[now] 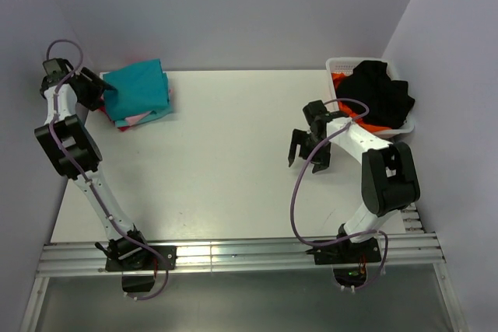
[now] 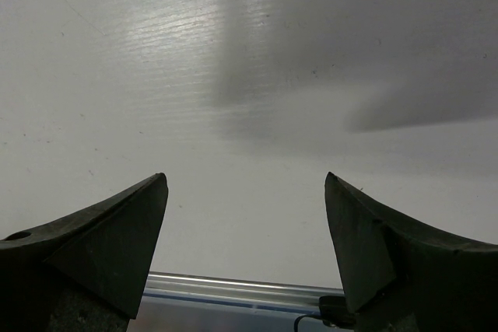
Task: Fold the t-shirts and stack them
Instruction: Neatly place the folded tshirt to the corner
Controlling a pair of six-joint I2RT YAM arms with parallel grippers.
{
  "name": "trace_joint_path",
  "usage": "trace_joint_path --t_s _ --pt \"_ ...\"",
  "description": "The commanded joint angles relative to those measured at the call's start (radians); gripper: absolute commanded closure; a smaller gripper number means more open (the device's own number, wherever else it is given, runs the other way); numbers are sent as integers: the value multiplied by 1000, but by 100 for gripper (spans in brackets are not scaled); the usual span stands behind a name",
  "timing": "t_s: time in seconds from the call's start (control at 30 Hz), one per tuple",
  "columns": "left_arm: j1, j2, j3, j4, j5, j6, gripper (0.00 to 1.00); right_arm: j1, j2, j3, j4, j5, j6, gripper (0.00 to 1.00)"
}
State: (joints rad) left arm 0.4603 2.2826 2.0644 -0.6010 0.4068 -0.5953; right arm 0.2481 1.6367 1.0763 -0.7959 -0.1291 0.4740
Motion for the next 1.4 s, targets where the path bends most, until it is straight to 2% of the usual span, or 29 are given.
trace_joint_path --t_s 0.0,0.2,0.43,0.5,0.6,0.67,0.77,0.8,0.9,1.0,1.17,1.37 --pt "21 8 -62 -11 12 -31 29 -7 -66 -19 6 -3 2 12" --pt "20 -150 -164 -13 -71 -20 27 -7 -104 -15 12 -7 14 12" --pt "12 -540 -504 67 -210 -40 29 0 -219 186 -43 -33 -12 11" --pt "-26 -630 -520 44 -261 -44 30 2 -254 270 -58 -55 -34 10" --pt "-139 -738 -523 7 -353 -18 30 5 -302 367 -83 -64 -46 9" --pt "-245 -829 -582 23 -349 5 29 6 -343 418 -92 -66 -44 8" --pt "-340 -950 -714 11 -274 -15 30 6 -415 433 -71 -81 -22 6" --pt "-365 -988 -806 12 -261 -24 30 6 -437 429 -60 -89 -8 6" --pt "-452 -1150 -974 7 -275 -47 31 8 -540 406 -10 -110 24 4" --pt "-509 -1308 -1047 -19 -313 -72 30 10 -590 396 1 -129 37 4" --pt "-558 -1518 -1001 -22 -376 -63 28 20 -667 378 30 -159 40 4" --pt "-571 -1555 -926 -57 -454 -1 29 22 -739 363 26 -92 2 3"
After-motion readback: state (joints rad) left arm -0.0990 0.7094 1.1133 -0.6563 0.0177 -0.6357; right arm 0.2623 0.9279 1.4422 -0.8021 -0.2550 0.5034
